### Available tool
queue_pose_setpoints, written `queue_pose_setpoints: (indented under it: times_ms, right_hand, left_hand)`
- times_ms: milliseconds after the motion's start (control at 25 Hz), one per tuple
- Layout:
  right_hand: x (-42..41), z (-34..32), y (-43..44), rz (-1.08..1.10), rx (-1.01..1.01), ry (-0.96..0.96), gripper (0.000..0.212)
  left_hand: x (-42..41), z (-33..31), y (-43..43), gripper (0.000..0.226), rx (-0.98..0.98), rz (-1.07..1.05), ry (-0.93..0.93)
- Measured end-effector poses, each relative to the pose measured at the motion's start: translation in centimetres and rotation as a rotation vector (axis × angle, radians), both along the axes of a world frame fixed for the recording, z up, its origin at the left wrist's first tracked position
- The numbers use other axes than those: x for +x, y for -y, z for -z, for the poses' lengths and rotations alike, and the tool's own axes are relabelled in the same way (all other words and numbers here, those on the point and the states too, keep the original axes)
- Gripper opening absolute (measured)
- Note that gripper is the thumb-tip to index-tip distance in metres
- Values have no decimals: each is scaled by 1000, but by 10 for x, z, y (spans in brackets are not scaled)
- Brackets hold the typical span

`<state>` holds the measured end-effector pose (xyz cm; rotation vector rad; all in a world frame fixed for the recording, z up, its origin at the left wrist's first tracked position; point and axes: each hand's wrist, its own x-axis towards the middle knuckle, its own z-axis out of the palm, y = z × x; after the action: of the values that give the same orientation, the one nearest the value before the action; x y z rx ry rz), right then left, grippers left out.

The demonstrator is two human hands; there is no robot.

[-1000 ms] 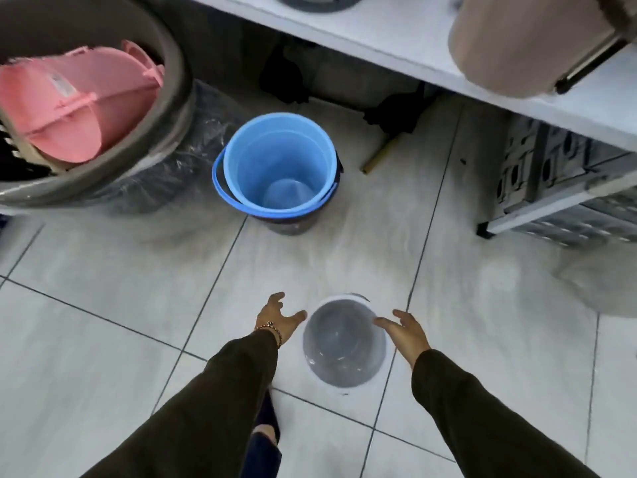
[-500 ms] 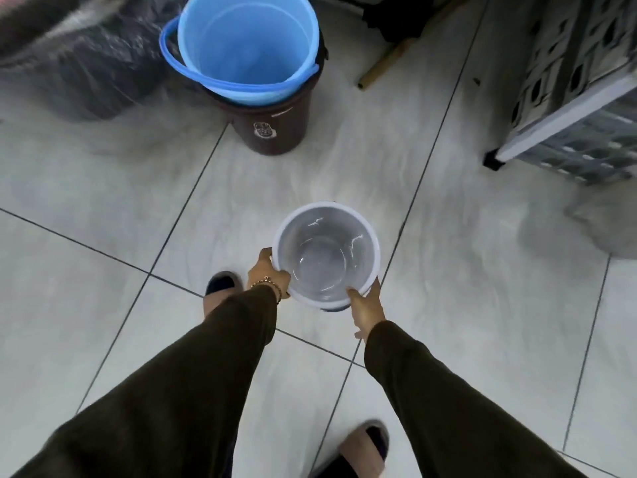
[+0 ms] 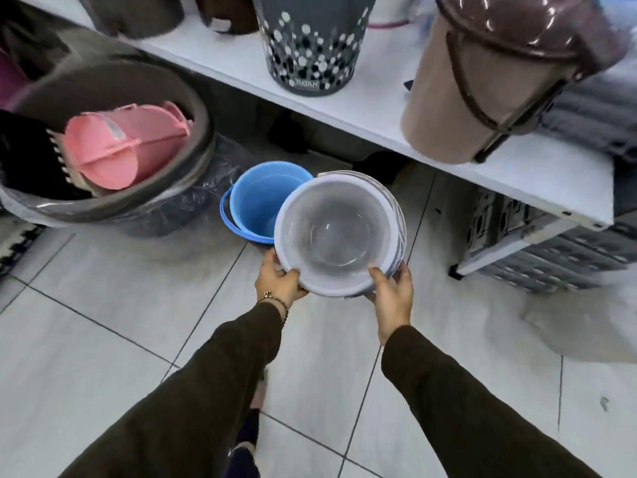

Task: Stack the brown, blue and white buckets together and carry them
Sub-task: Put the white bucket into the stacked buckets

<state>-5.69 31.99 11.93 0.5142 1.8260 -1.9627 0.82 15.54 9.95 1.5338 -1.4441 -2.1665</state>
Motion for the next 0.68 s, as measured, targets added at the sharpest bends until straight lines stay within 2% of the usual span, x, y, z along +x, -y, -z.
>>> queue_pose_setpoints:
  times_ms: [160, 320, 520, 640, 680]
  right_hand:
    - [-38, -18, 74, -58, -2, -66, 75]
    - [-81, 16, 156, -104, 100, -57, 64]
    - [-105, 90, 205, -144, 212, 62, 50]
    - [-111, 118, 210, -126, 315, 136, 56]
    - [-113, 124, 208, -130, 381, 142, 61]
  left_hand:
    - [-30, -26, 72, 54, -141, -48, -50]
    - [-60, -1, 154, 52, -244, -22, 42]
    - [-76, 66, 213, 50, -451, 325, 359]
    - [-82, 96, 226, 54, -597, 570, 539]
    - [-82, 106, 227, 58, -636, 593, 568]
